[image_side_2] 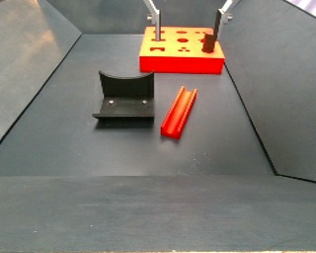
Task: Pick up the arch object. Move up. Place the arch object on the fixture. Regrasp the arch object. Move to above the board. Insert the arch object.
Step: Pick up the arch object.
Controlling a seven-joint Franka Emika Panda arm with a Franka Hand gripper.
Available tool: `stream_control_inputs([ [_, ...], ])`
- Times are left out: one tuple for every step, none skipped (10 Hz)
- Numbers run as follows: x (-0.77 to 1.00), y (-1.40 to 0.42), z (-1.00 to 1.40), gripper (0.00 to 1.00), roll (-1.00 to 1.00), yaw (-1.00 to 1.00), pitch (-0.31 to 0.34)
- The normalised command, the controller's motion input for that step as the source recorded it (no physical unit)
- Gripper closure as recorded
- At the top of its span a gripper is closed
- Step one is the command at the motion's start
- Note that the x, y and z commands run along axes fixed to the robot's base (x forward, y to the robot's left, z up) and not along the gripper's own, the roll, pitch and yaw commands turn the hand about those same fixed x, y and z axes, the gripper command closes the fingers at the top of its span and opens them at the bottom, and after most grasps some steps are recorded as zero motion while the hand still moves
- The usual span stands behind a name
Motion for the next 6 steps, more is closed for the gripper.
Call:
stream_control_inputs([
  [-0.58,0.02,-0.65,0.00,0.19,-0.56,-0.084],
  [-0.22,0.16,-1.00,0.00,-0.05,-0.90,0.000],
  [-0.20,0.15,-1.00,0.00,-0.05,-0.93,0.000],
  [-0.19,0.11,-1.00,0.00,0.00,-0.87,0.000],
  [0.67,0.00,-1.00,0.00,0.00,-0.15,0.000],
  [0.74,-0.03,-1.00,0.00,-0.04,-0.11,0.000],
])
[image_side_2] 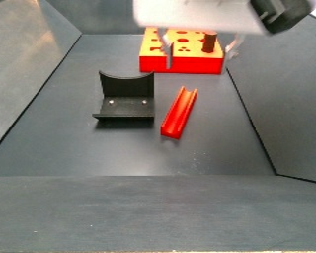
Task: Pick up the arch object. Move up. Place the arch object on the fixture. Regrasp the arch object. Move to above the board. Insert the arch object.
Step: Pick up the arch object.
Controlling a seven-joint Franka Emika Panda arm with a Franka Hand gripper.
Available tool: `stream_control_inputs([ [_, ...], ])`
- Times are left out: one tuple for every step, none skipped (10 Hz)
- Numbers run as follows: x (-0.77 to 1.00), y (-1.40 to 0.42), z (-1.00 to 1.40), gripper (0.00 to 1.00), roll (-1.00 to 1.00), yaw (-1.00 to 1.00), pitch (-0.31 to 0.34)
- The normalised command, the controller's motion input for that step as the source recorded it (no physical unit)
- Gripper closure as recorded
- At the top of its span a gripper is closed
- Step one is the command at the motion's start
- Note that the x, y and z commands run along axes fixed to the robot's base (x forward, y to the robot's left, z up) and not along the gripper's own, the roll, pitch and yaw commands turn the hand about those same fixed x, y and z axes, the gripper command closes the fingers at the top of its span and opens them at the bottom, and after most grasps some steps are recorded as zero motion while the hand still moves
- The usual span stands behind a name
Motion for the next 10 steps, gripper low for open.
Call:
stream_control_inputs([
  [0.70,-0.04,-1.00,0.00,-0.02,-0.15,0.000],
  [0.60,-0.08,-1.00,0.00,0.00,-0.15,0.000],
  [0.33,-0.17,-1.00,0.00,0.00,-0.16,-0.040],
  [0.12,-0.23,-1.00,0.00,0.00,-0.21,-0.069],
  [0.08,-0.24,-1.00,0.00,-0.01,-0.18,-0.076],
  [-0.02,-0.11,-0.91,0.00,-0.10,-0.19,-0.086],
  [-0.43,0.03,-0.74,0.00,-0.23,-0.17,-0.053],
  [-0.51,0.14,-0.64,0.00,-0.28,-0.16,-0.053],
  [-0.32,0.18,-0.55,0.00,-0.32,-0.15,-0.051],
  [-0.24,0.11,-0.35,0.00,-0.32,-0.10,-0.060],
])
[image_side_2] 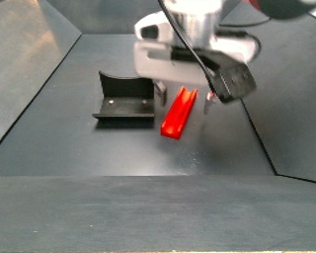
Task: Pick up the arch object. Move up. Place the arch object on the fixture. Regrasp the arch object. Move to above the board. Insert the arch object.
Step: Pick up the arch object.
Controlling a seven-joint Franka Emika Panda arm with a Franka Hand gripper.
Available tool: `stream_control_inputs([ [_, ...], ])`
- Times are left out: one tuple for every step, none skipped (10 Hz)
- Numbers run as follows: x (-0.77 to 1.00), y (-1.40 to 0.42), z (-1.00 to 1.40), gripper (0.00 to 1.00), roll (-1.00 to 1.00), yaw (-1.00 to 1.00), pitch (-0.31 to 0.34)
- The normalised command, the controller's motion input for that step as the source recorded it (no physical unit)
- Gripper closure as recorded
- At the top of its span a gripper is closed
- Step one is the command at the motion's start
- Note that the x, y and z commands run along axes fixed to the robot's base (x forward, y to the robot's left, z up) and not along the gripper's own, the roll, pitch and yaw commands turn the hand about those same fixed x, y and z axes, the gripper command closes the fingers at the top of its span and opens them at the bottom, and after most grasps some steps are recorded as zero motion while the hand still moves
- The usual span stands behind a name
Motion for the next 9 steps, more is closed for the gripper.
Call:
stream_control_inputs([
  [-0.07,0.08,-0.13,0.00,-0.18,-0.01,-0.061],
  [0.00,0.00,-0.12,0.00,-0.10,-0.04,0.000],
  [0.00,0.01,0.00,0.00,-0.03,0.00,0.000],
  [0.00,0.00,0.00,0.00,0.00,0.00,-0.010],
  [0.00,0.00,-0.08,0.00,0.00,0.00,-0.004],
  [0.00,0.01,-0.53,0.00,-0.17,0.00,0.147],
  [0.00,0.00,-0.31,0.00,-0.05,0.00,0.036],
  [0.00,0.00,0.00,0.00,0.01,0.00,0.000],
  [0.00,0.00,0.00,1.00,0.00,0.00,0.000],
])
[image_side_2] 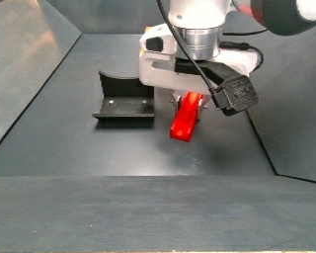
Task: Pick up the arch object. Move up. Place the arch object on the fixture. Regrasp the arch object. Move to above the board. Insert the arch object.
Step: Pick up the arch object, then move up.
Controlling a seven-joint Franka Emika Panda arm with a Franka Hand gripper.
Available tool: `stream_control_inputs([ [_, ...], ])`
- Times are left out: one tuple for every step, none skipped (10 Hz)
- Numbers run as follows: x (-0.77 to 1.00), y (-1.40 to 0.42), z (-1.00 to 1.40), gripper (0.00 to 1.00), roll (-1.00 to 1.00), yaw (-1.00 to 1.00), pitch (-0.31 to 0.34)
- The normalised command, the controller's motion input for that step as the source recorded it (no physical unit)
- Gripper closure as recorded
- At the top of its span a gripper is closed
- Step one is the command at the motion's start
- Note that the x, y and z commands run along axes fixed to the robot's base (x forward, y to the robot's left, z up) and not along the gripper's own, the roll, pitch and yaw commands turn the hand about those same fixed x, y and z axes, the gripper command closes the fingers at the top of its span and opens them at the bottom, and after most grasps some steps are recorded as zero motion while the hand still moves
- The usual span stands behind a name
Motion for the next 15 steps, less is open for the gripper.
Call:
stream_control_inputs([
  [0.00,0.00,0.00,1.00,0.00,0.00,0.000],
  [0.00,0.00,0.00,1.00,0.00,0.00,0.000],
  [0.00,0.00,0.00,1.00,0.00,0.00,0.000],
  [0.00,0.00,0.00,1.00,0.00,0.00,0.000],
  [0.00,0.00,0.00,1.00,0.00,0.00,0.000],
  [0.00,0.00,0.00,1.00,0.00,0.00,0.000],
  [0.00,0.00,0.00,1.00,0.00,0.00,0.000],
  [0.00,0.00,0.00,1.00,0.00,0.00,0.000],
  [0.00,0.00,0.00,1.00,0.00,0.00,0.000],
  [0.00,0.00,0.00,1.00,0.00,0.00,0.000],
  [0.00,0.00,0.83,1.00,0.00,0.00,0.000],
  [-0.04,0.04,0.81,1.00,0.00,0.01,0.015],
  [-0.05,0.04,0.72,1.00,0.01,0.00,0.027],
  [-0.04,0.02,0.59,1.00,0.01,-0.01,0.032],
  [-0.03,0.02,0.39,1.00,0.02,-0.01,0.041],
])
